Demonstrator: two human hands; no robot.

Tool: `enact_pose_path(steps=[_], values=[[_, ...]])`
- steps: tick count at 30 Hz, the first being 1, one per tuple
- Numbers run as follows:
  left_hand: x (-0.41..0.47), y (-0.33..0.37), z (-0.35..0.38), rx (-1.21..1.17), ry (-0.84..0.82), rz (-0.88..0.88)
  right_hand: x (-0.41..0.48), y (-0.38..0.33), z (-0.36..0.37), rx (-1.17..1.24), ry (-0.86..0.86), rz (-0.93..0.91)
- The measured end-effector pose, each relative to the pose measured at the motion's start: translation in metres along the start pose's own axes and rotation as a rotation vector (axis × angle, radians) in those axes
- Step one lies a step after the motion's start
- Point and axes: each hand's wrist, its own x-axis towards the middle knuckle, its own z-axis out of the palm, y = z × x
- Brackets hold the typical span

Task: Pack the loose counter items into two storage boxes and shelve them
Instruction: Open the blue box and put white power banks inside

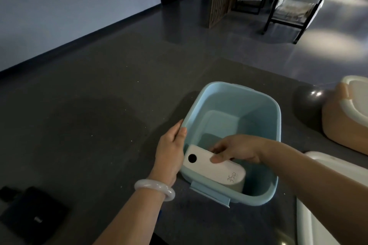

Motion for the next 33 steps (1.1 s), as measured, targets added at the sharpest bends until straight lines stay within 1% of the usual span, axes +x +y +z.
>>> enact_pose_path(steps=[4,8,15,23,27,30,33], values=[[0.001,-0.002,0.000,-0.008,0.007,-0.003,0.002,0.001,0.002,-0.068,0.025,-0.015],[0.001,-0.001,0.001,-0.028,0.019,-0.005,0.006,0.003,0.000,-0.059,-0.006,-0.020],[0.003,-0.004,0.005,-0.032,0.047,-0.004,0.007,0.005,-0.001,-0.086,-0.006,-0.043],[0.002,-0.004,0.004,0.012,0.033,-0.005,0.004,0.004,-0.001,-0.089,-0.013,-0.028],[0.001,-0.002,0.004,0.074,0.006,0.019,0.005,0.004,0.000,-0.085,0.007,-0.024],[0.002,0.002,0.000,0.131,-0.027,0.021,0.000,-0.001,-0.001,-0.013,0.045,-0.049],[0.001,0.008,-0.006,0.222,-0.053,0.008,-0.006,-0.014,-0.004,0.044,0.180,-0.131]])
